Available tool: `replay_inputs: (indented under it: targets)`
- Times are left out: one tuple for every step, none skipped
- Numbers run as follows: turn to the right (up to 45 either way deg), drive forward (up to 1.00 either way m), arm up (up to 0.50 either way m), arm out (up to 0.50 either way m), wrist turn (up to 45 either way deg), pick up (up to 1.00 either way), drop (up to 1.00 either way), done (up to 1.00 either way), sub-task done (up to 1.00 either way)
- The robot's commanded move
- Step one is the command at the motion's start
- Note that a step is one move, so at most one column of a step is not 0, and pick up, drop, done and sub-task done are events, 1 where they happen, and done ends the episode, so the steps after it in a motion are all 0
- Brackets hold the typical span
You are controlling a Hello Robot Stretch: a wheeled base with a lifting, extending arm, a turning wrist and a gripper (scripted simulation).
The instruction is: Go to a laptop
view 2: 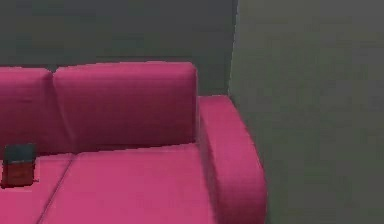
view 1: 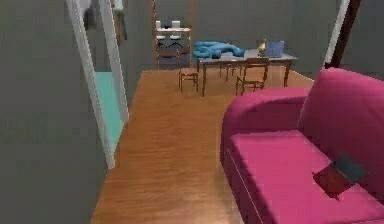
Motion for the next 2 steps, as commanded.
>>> replay_inputs:
  targets:
    - [0.0, 1.00, 0.00, 0.00, 0.0, 0.00, 0.00, 0.00, 0.00]
    - [-3.0, 0.00, 0.00, 0.00, 0.0, 0.00, 0.00, 0.00, 0.00]
